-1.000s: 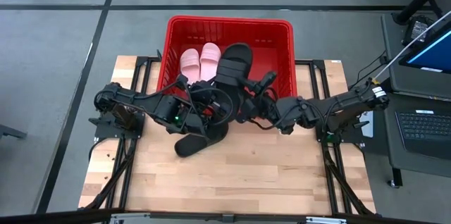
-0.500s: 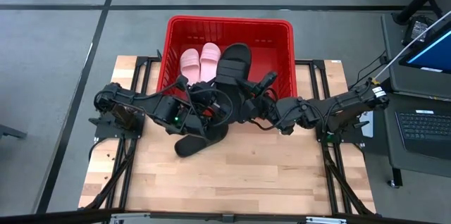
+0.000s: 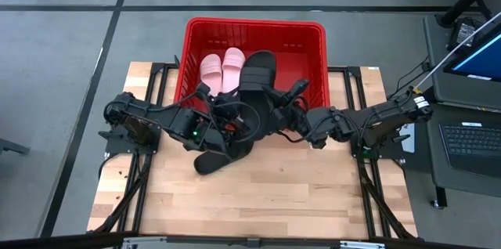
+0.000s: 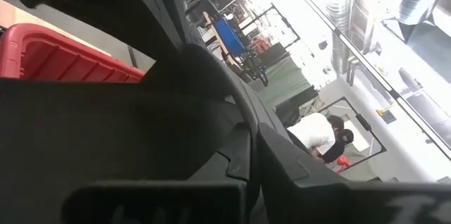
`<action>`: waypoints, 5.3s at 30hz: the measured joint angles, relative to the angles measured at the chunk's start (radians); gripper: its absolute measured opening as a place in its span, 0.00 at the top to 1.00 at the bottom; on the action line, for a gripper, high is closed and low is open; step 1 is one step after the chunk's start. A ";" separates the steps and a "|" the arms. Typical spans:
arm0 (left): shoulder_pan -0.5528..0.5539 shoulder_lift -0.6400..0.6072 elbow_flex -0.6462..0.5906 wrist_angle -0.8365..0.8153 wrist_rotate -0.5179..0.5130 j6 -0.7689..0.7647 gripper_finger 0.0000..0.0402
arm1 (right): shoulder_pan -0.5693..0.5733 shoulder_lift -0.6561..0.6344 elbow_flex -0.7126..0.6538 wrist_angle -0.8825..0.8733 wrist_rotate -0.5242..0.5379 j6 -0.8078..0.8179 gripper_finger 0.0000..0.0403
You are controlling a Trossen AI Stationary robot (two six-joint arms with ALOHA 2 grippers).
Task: Pick and place slides into bin
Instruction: Put the bottom black slide into the red bin
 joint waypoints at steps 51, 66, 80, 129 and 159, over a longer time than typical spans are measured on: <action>-0.221 -0.247 0.000 -0.151 0.050 0.364 0.77 | -0.722 -0.124 -0.001 -0.202 -0.883 0.307 0.96; -0.145 -0.247 0.000 -0.152 0.068 0.370 0.78 | -0.869 -0.026 -0.173 -0.052 -1.067 0.362 0.96; -0.036 -0.251 -0.174 -0.226 0.095 0.022 0.84 | -0.913 -0.026 -0.417 0.235 -1.147 0.437 0.96; 0.252 -0.250 -0.290 0.277 0.482 0.514 0.96 | -0.938 0.202 -0.200 0.000 -1.106 0.316 0.96; 0.423 -0.714 -1.052 1.039 0.740 0.591 0.96 | -0.967 0.312 -0.141 -0.024 -1.108 0.285 0.96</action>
